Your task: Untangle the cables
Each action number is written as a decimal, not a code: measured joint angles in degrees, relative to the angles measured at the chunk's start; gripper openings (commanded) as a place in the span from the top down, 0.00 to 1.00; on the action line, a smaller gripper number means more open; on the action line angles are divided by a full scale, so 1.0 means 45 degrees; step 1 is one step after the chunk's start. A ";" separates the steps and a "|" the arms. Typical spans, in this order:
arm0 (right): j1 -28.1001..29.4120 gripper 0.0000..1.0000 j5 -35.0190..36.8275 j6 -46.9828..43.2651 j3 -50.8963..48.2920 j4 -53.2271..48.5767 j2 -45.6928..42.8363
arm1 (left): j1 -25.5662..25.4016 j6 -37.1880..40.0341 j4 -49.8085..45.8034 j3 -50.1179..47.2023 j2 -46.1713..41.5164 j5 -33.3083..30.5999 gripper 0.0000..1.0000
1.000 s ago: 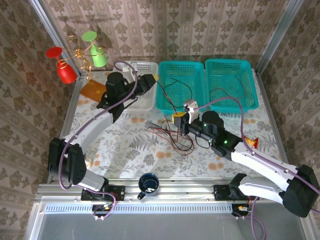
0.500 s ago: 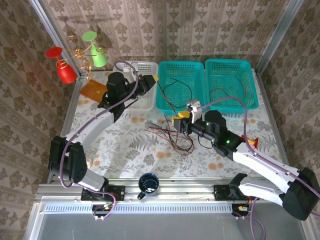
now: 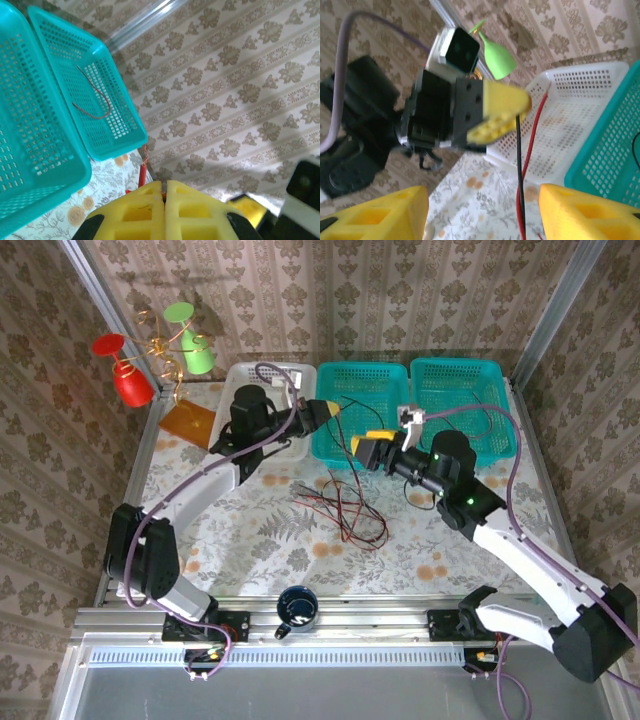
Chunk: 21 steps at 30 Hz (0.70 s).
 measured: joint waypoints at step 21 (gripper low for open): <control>-0.1817 0.51 -0.1899 0.6018 0.2769 0.0165 0.3376 | -0.0515 0.0078 -0.0350 0.0758 0.0306 0.1049 1.00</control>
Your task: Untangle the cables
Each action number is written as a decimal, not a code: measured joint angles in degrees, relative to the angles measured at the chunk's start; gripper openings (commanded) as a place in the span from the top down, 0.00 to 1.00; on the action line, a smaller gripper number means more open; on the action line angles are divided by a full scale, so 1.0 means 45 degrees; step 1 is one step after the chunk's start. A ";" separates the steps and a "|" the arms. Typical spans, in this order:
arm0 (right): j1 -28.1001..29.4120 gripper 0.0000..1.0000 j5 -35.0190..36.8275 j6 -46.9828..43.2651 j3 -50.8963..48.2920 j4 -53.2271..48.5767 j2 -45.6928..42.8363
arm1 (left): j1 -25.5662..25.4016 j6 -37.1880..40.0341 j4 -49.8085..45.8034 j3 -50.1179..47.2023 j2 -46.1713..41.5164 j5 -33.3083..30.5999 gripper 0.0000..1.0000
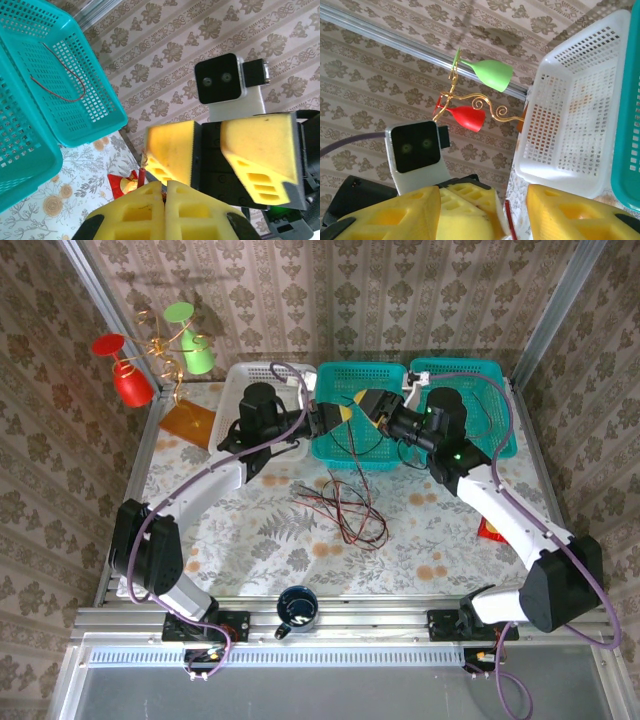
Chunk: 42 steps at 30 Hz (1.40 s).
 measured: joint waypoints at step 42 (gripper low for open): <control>0.0529 0.39 -0.4590 -0.9651 -0.4386 0.4129 -0.2569 | 0.1132 2.3698 -1.2361 0.3667 -0.2438 0.5634 1.00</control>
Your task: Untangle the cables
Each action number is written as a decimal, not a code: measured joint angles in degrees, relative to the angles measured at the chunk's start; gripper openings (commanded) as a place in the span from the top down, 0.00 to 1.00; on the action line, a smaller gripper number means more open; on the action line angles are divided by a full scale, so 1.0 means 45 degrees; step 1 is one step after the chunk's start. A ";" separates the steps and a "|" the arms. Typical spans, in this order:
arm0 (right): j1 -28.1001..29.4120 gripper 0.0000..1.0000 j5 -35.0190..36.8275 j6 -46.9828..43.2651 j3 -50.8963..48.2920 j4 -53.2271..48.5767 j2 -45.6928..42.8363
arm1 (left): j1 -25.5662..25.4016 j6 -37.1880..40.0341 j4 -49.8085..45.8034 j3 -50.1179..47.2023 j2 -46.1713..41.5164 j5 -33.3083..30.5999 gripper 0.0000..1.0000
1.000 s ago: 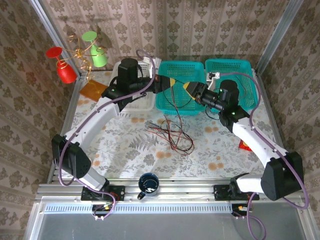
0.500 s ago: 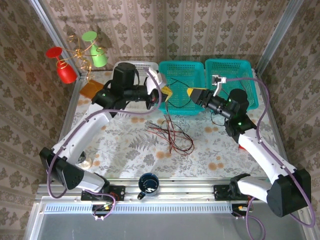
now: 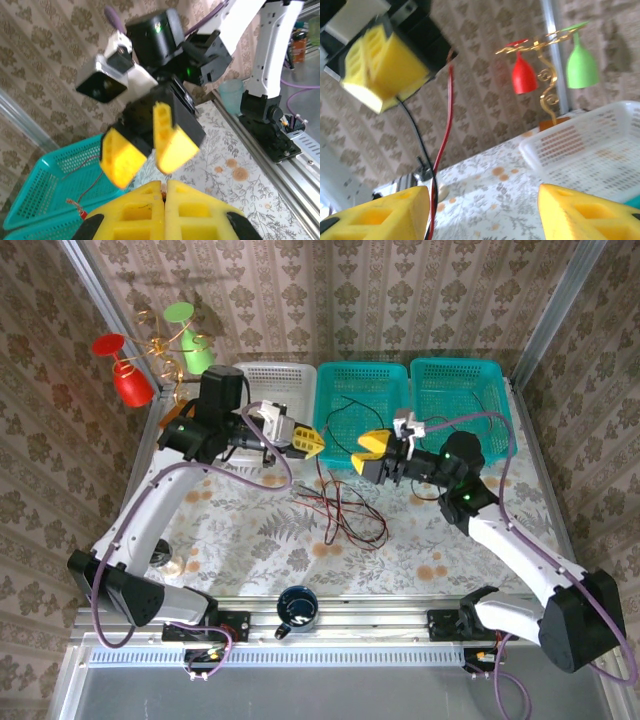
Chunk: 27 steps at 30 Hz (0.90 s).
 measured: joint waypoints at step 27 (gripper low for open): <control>0.1209 0.94 -0.1098 0.2089 0.3147 0.2438 0.3959 | 0.0053 -0.0248 0.1103 -0.1229 -0.0476 -0.0432 1.00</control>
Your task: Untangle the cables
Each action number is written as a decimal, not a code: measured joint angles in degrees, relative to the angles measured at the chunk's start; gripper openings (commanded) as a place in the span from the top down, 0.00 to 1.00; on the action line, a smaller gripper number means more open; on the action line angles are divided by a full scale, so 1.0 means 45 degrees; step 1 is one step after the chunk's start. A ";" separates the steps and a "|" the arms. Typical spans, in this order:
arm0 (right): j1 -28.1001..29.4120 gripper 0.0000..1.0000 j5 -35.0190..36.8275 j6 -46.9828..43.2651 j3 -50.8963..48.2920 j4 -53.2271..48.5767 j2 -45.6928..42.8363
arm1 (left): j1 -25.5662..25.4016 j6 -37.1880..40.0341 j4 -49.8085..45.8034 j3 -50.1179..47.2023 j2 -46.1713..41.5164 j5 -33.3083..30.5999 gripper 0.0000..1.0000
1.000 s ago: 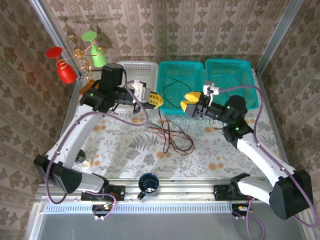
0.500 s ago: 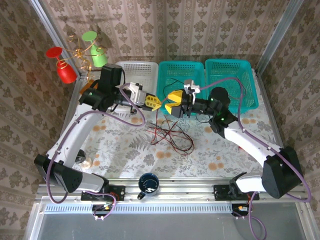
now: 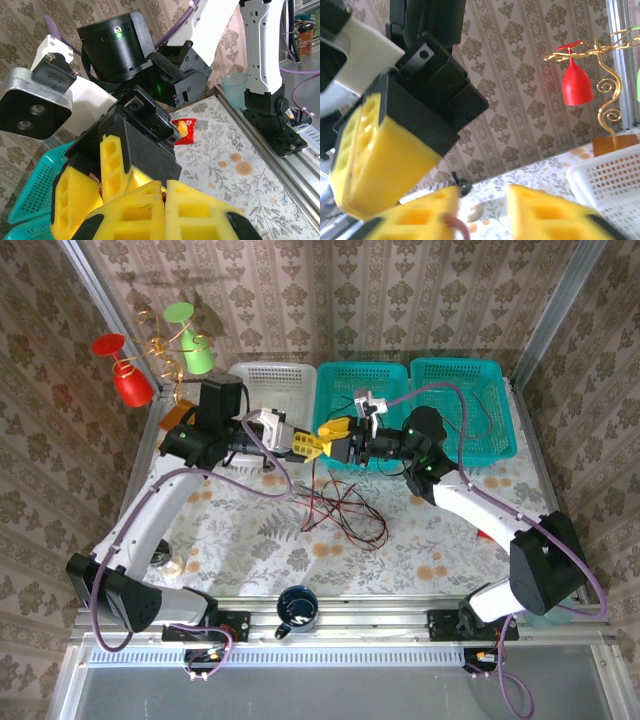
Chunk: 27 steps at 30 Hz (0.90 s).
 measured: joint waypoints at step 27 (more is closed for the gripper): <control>-0.0136 1.00 1.2104 -0.3842 0.1530 -0.8675 -0.5071 | -0.1137 -0.6135 0.5867 -0.2045 -0.2565 -1.1642 1.00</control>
